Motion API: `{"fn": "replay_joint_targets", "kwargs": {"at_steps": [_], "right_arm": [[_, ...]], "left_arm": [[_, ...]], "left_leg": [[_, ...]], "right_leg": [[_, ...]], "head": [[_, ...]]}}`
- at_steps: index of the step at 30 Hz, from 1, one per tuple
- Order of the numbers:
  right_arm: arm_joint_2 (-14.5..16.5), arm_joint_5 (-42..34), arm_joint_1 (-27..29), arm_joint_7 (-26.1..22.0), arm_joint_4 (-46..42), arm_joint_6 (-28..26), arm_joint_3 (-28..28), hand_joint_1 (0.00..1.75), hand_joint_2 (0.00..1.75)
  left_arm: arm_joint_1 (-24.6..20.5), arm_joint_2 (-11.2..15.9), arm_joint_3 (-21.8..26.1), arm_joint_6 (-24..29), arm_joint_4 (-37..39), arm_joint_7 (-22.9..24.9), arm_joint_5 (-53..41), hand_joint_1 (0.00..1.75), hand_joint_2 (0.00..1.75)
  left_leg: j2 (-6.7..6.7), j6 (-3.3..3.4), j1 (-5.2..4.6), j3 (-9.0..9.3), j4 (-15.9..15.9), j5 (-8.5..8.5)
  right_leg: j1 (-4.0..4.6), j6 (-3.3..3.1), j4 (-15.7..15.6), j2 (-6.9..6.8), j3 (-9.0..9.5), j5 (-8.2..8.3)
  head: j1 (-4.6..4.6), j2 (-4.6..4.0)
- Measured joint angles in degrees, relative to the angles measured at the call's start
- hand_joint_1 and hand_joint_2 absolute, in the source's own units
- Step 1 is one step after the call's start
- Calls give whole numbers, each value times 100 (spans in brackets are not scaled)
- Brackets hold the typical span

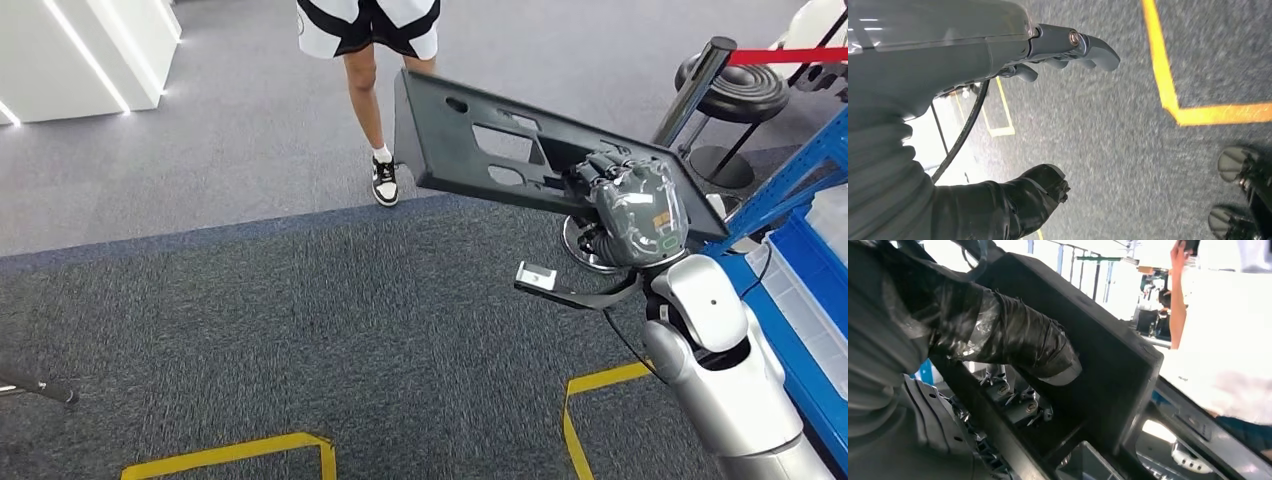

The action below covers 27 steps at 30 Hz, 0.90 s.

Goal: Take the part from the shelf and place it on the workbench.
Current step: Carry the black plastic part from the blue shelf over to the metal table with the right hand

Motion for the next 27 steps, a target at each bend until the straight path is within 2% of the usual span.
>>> {"fn": "replay_joint_targets", "kwargs": {"at_steps": [1,2,3,4,5,6,7,8,9,10,11,13,14,16,17,19,21,22,23,24,25,26,27], "right_arm": [[-1,0,-5,0,0,1,1,175,175],[1,-1,-13,-1,0,1,1,175,175],[2,-1,-20,0,-1,0,1,175,175],[4,-1,-27,2,-1,0,1,175,175],[4,-1,-32,3,-2,-1,0,175,175],[3,-1,-32,5,-2,-1,0,175,175],[3,-1,-32,5,-1,0,0,175,175],[3,0,-30,4,-1,1,0,175,175],[4,0,-30,2,0,1,1,175,175],[5,0,-31,0,0,1,2,175,175],[5,0,-32,-1,-1,1,2,175,175],[4,-1,-40,-1,-2,0,2,175,175],[4,-1,-45,-1,-3,0,2,175,175],[6,-1,-54,-1,-3,-1,3,175,175],[6,-1,-57,-1,-3,-2,4,175,175],[6,0,-66,-1,-4,-6,5,175,175],[-3,3,-70,0,-2,-10,6,175,175],[-10,9,-69,1,1,-10,7,175,175],[-17,18,-62,3,5,-11,9,175,175],[-21,35,-56,11,10,-11,11,175,175],[-26,56,-52,27,13,-13,14,175,175],[-31,81,-50,49,15,-14,16,175,175],[-40,93,-49,74,15,-13,16,175,175]], "left_arm": [[13,2,0,1,0,0,-1,0,175],[25,2,0,0,1,0,-1,0,175],[27,2,-1,-1,2,0,-2,0,175],[24,3,-1,-1,3,0,-2,0,175],[18,1,-2,0,4,0,-2,0,175],[10,2,-3,1,4,0,-2,0,175],[7,1,-4,1,4,-1,-2,0,175],[6,-2,-6,1,4,-1,-2,0,175],[6,-5,-6,-2,4,-2,-2,0,175],[7,-8,-7,-3,4,-2,-2,0,175],[7,-7,-7,-4,4,-1,-2,0,175],[4,-3,-8,-4,3,-1,-2,0,175],[6,-1,-9,-4,3,-1,-2,0,175],[18,4,-11,-4,2,-2,-2,0,175],[27,11,-11,-4,2,-4,-3,0,175],[35,21,-11,-12,2,-19,-8,0,175],[27,22,-15,-23,2,-43,-20,0,175],[19,22,-19,-23,2,-59,-32,0,175],[14,22,-24,-19,2,-82,-51,0,175],[13,22,-35,-3,2,-111,-80,0,175],[14,21,-53,22,2,-143,-113,0,175],[16,19,-76,58,2,-175,-150,0,175],[19,14,-98,95,2,-202,-183,0,175]], "left_leg": [[-74,-33,7,-26,-12,18],[-63,-63,1,-43,8,12],[41,-95,-9,-86,92,-40],[209,-128,-16,-177,280,-153],[423,-163,-3,-319,583,-318],[578,-203,23,-510,961,-498],[659,-237,54,-688,1304,-627],[699,-265,84,-795,1506,-666],[719,-285,110,-790,1492,-600],[753,-296,129,-654,1237,-439],[838,-297,140,-428,827,-244],[1042,-246,104,-52,136,-26],[1093,-208,76,23,-23,-4],[1004,-127,31,11,-77,-8],[936,-85,35,23,-110,9],[807,-2,45,76,-191,50],[683,51,41,103,-221,65],[618,65,29,103,-217,62],[541,72,16,103,-207,58],[459,77,4,103,-192,53],[376,79,-3,104,-169,44],[293,74,-5,103,-138,30],[214,63,-4,92,-101,12]], "right_leg": [[-10,-18,-12,-82,5,12],[-19,-43,-44,-163,28,27],[-36,-76,-80,-248,57,43],[-51,-104,-113,-336,85,56],[-41,-123,-129,-420,101,60],[-35,-135,-133,-504,105,57],[-30,-134,-132,-590,104,51],[-29,-128,-131,-676,106,43],[-30,-119,-130,-760,112,34],[-32,-105,-130,-838,124,21],[-32,-88,-130,-912,144,6],[-16,-35,-135,-1042,180,-25],[-10,-1,-139,-1100,193,-37],[-13,75,-161,-1216,217,-48],[-29,116,-164,-1215,232,-64],[-63,157,31,-921,173,-224],[-61,142,664,-561,-131,-565],[-45,131,1046,-508,-337,-713],[-30,123,1326,-486,-502,-771],[-22,114,1422,-479,-583,-716],[-19,102,1290,-466,-554,-546],[-20,87,969,-411,-430,-306],[-28,68,610,-267,-280,-116]], "head": [[3,0],[0,0],[-20,0],[-38,0],[-58,0],[-72,0],[-72,0],[-73,0],[-73,0],[-74,0],[-73,0],[-72,0],[-70,0],[-69,0],[-67,0],[-62,0],[-56,0],[-55,0],[-56,0],[-56,0],[-56,0],[-56,0],[-56,0]]}}
